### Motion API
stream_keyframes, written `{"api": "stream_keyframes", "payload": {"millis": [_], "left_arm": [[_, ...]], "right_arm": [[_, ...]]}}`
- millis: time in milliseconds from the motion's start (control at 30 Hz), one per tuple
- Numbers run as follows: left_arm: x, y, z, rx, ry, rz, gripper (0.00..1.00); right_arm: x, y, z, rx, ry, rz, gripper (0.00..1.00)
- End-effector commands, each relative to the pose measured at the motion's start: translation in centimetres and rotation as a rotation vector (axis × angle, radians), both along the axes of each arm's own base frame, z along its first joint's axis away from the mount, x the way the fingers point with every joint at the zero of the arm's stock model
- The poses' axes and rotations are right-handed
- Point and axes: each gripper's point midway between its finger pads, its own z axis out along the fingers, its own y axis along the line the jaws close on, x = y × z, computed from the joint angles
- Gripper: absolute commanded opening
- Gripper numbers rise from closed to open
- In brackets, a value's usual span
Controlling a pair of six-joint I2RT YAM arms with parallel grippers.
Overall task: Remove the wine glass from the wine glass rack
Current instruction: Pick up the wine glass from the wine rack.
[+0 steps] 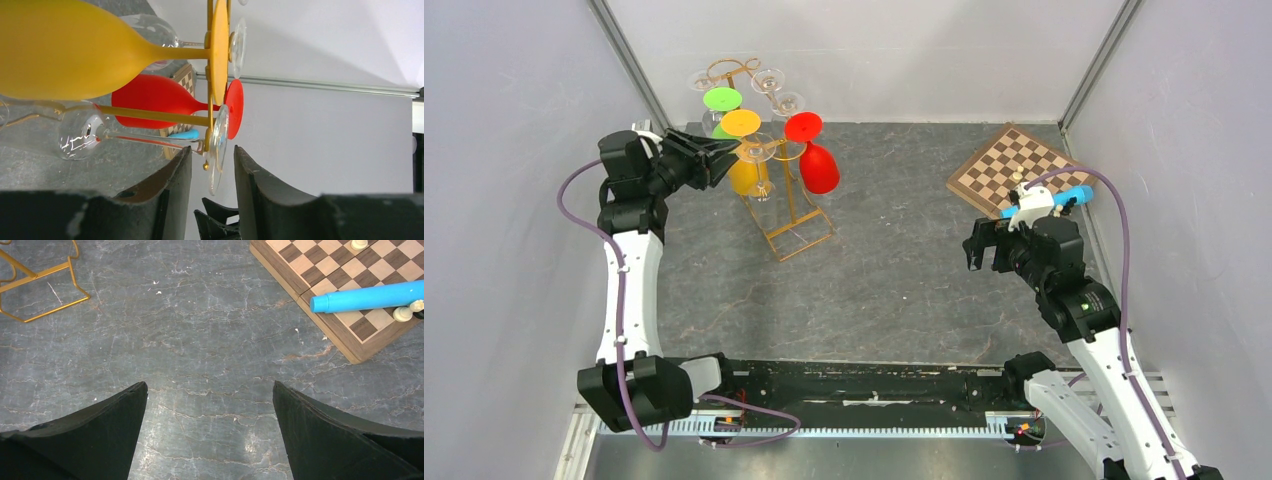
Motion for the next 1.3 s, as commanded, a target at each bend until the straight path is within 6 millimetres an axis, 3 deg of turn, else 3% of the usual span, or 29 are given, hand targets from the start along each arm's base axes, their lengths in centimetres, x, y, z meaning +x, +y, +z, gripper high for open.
{"api": "stream_keyframes", "payload": {"millis": [0,467,1267], "left_arm": [[0.1,-0.3,3.0,-0.042,-0.069,-0.025,0.41],[0.0,-0.7,2.6,-0.047,-0.071,-0.049,0.29],[-0.6,-2.4,3.1,-0.043,-0.087,-0.107,0.23]], "right_arm": [[0.1,-0.2,0.9,-0.010,-0.036,-0.004,0.98],[0.1,-0.2,0.6,-0.011,-0.031,-0.007,0.98],[-0.1,-0.2,0.0,-0.008,-0.010,-0.004,0.98]]}}
